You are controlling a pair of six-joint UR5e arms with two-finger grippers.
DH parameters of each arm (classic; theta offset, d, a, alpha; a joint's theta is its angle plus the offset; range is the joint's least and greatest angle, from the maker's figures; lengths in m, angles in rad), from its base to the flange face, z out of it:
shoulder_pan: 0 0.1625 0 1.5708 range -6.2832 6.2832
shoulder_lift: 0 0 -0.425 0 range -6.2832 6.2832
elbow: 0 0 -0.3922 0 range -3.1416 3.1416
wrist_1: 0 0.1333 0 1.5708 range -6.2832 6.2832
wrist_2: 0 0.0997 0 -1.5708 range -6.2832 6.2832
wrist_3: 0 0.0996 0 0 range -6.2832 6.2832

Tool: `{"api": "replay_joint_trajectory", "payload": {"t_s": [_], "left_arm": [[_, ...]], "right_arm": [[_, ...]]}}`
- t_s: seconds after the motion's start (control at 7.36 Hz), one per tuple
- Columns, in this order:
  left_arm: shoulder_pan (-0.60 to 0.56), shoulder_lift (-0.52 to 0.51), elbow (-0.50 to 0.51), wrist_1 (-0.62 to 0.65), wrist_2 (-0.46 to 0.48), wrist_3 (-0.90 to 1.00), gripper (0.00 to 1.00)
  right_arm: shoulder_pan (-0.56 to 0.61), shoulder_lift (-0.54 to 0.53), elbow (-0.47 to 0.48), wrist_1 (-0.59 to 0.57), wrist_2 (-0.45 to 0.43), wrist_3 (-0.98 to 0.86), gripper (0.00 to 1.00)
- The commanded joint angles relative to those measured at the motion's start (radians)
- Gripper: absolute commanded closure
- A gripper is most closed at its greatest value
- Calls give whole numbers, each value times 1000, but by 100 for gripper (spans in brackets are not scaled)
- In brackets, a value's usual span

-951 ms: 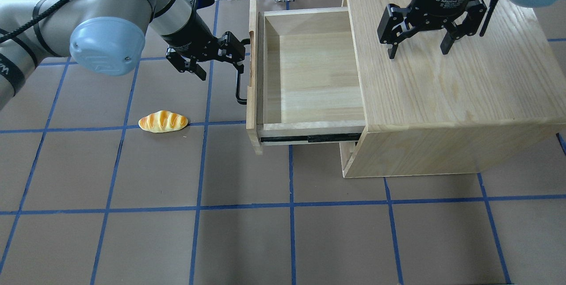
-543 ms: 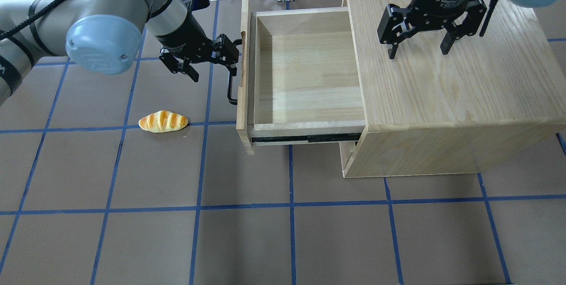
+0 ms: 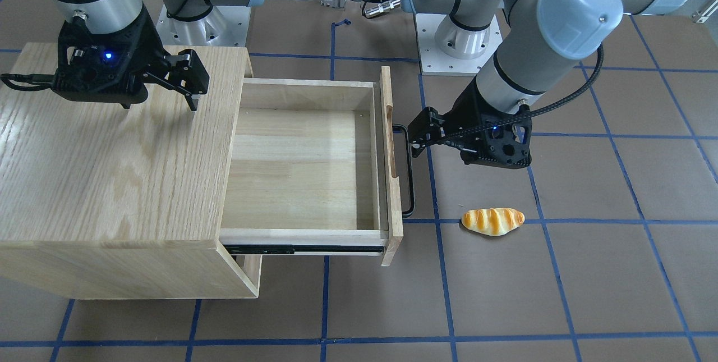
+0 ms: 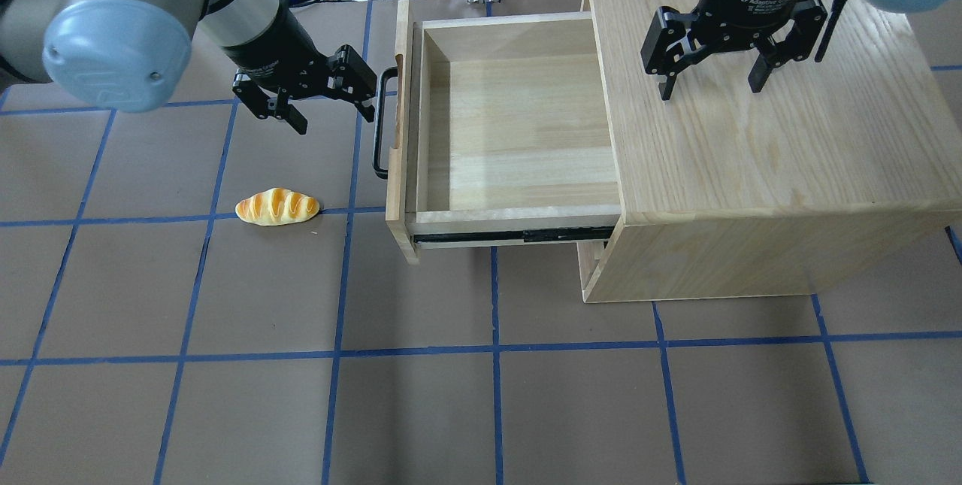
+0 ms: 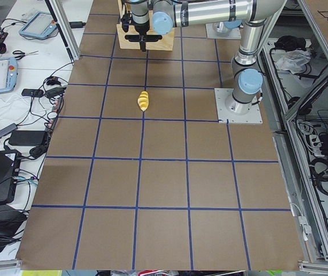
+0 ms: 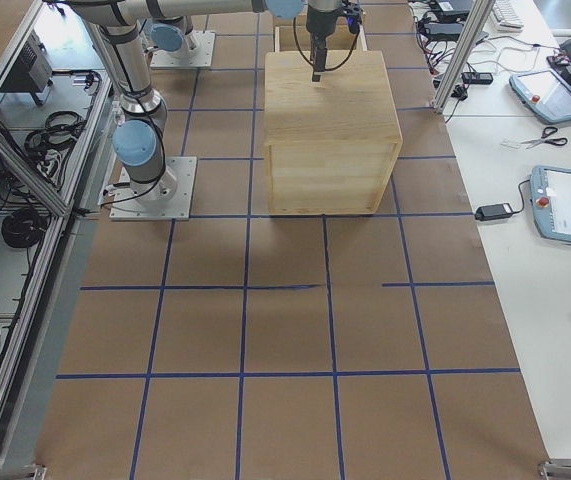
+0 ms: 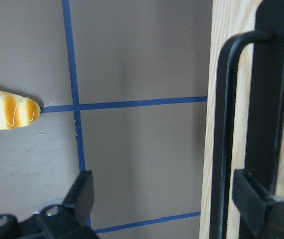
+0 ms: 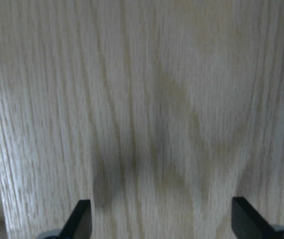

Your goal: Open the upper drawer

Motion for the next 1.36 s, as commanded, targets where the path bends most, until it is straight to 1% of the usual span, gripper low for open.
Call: {"api": "replay_joint_trajectory", "payload": {"t_s": [0.0,0.14,0.27,0.41,0.54,0.95,1.22], "left_arm": [[68,62,35,-90,52,85,0],[85,92,69,-131,122,121,0],[78,122,99,-194,187,121,0],[75,157,100,-206,212,120,0],[73,173,95,-205,212,107,0],[59,172,93,-193,212,100,0],[59,169,95,-158,212,96,0]], "right_arm": [[0,0,0,0,0,-1,0],[-1,0,0,0,0,0,0],[0,0,1,0,0,0,0],[0,0,0,0,0,-1,0],[-1,0,0,0,0,0,0],[0,0,1,0,0,0,0],[0,0,0,0,0,0,0]]}}
